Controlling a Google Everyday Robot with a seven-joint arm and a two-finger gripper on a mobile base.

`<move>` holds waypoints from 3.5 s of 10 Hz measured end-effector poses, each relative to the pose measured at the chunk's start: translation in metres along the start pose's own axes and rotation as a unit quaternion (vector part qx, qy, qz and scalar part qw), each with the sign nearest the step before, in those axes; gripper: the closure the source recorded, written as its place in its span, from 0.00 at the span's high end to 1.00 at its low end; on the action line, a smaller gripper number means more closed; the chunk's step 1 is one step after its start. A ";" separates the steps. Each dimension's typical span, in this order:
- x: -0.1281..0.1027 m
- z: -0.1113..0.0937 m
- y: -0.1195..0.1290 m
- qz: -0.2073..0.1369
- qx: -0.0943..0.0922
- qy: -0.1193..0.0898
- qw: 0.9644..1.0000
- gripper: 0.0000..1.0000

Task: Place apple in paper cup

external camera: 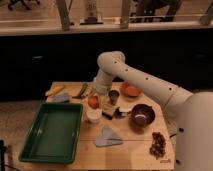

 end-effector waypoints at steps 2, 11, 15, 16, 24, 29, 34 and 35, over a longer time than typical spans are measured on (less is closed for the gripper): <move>0.001 -0.001 -0.001 -0.003 -0.003 -0.001 1.000 0.80; 0.000 -0.001 -0.004 -0.014 -0.005 -0.004 1.000 0.80; 0.001 -0.002 -0.003 -0.019 -0.006 -0.006 1.000 0.80; 0.001 -0.003 -0.002 -0.021 -0.006 -0.003 1.000 0.80; 0.002 -0.008 -0.003 -0.028 0.003 0.011 1.000 0.80; 0.002 -0.008 -0.003 -0.028 0.003 0.011 1.000 0.80; 0.002 -0.008 -0.002 -0.028 0.003 0.011 1.000 0.80; 0.002 -0.008 -0.002 -0.028 0.003 0.011 1.000 0.80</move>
